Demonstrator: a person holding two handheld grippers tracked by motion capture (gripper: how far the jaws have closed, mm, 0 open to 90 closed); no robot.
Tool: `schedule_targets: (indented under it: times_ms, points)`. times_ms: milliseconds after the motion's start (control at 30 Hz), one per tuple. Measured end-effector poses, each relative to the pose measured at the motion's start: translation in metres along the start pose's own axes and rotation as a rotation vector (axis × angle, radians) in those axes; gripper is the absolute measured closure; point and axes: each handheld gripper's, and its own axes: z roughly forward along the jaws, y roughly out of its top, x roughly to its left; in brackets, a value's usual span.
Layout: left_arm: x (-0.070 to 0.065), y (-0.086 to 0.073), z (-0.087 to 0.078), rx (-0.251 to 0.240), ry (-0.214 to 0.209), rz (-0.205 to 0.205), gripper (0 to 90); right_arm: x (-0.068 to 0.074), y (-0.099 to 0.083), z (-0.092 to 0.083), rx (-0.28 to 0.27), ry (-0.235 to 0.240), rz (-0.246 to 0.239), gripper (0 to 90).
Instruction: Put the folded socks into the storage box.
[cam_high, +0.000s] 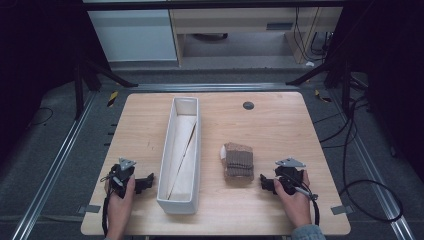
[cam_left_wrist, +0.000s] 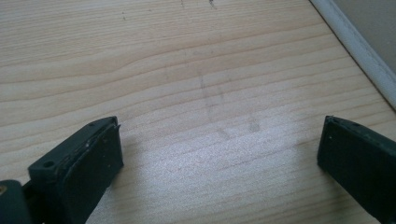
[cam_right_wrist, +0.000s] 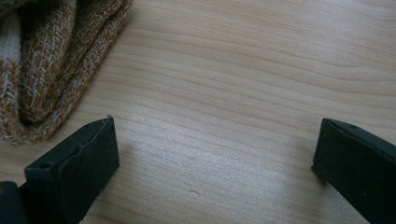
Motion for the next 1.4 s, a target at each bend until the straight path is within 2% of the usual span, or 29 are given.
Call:
schedule_targets:
  times_ms: [333,400,467,600,667,700,733,767,867,900,933,967,1067,1100,1133,1200,1267,1333,1367,1400]
  points:
    - [0.000,-0.002,-0.001,-0.001,-0.010,0.010,0.0,0.000,0.000,0.000,0.001,-0.002,0.000,0.4]
    - [0.000,-0.003,-0.003,0.000,-0.013,0.013,0.0,-0.001,0.001,0.000,0.001,0.005,-0.011,2.6]
    - [0.000,-0.004,-0.004,0.000,-0.015,0.016,0.0,-0.003,0.004,-0.002,0.003,0.002,-0.013,10.2]
    - [0.000,-0.005,-0.004,0.000,-0.016,0.017,0.0,-0.004,0.020,-0.021,-0.014,0.023,-0.064,9.6]
    - [-0.001,-0.005,-0.005,0.000,-0.014,0.015,0.0,-0.004,0.029,-0.031,-0.021,0.039,-0.114,9.5]
    - [-0.001,-0.005,-0.005,0.000,-0.013,0.014,0.0,-0.001,0.037,-0.042,-0.021,0.065,-0.161,9.6]
    - [-0.001,-0.005,-0.005,0.000,-0.013,0.014,0.0,-0.001,0.037,-0.042,-0.021,0.065,-0.161,9.6]
    - [-0.001,-0.005,-0.005,0.000,-0.012,0.014,0.0,0.000,0.041,-0.048,-0.027,0.078,-0.185,9.7]
    - [-0.001,-0.005,-0.005,0.000,-0.012,0.014,0.0,0.006,0.053,-0.062,-0.001,0.107,-0.257,10.9]
    - [-0.001,-0.005,-0.005,0.000,-0.012,0.014,0.0,0.009,0.059,-0.068,0.012,0.131,-0.311,11.7]
    - [-0.001,-0.005,-0.005,0.000,-0.012,0.014,0.0,0.009,0.059,-0.068,0.012,0.131,-0.311,11.7]
    - [-0.001,-0.005,-0.005,-0.001,-0.012,0.014,0.0,0.012,0.064,-0.071,0.029,0.158,-0.347,11.4]
    - [-0.001,-0.005,-0.005,-0.001,-0.012,0.014,0.0,0.016,0.072,-0.074,0.043,0.178,-0.402,10.7]
    - [-0.001,-0.005,-0.005,0.000,-0.012,0.014,0.0,0.016,0.072,-0.074,0.043,0.178,-0.402,10.7]
    - [-0.001,-0.005,-0.005,0.000,-0.012,0.014,0.0,0.019,0.078,-0.075,0.051,0.206,-0.428,12.1]
    - [-0.001,-0.005,-0.005,0.000,-0.015,0.016,0.0,0.020,0.079,-0.075,0.052,0.215,-0.434,14.0]
    - [0.000,-0.007,-0.006,-0.001,-0.019,0.021,0.0,0.024,0.087,-0.075,0.048,0.276,-0.416,18.6]
    - [0.000,-0.007,-0.006,-0.001,-0.019,0.021,0.0,0.026,0.089,-0.075,0.049,0.289,-0.420,19.9]
    - [0.000,-0.007,-0.006,-0.001,-0.021,0.022,0.0,0.034,0.096,-0.073,0.053,0.286,-0.461,22.7]
    - [0.000,-0.007,-0.006,-0.001,-0.022,0.023,0.0,0.034,0.096,-0.073,0.053,0.286,-0.461,22.7]
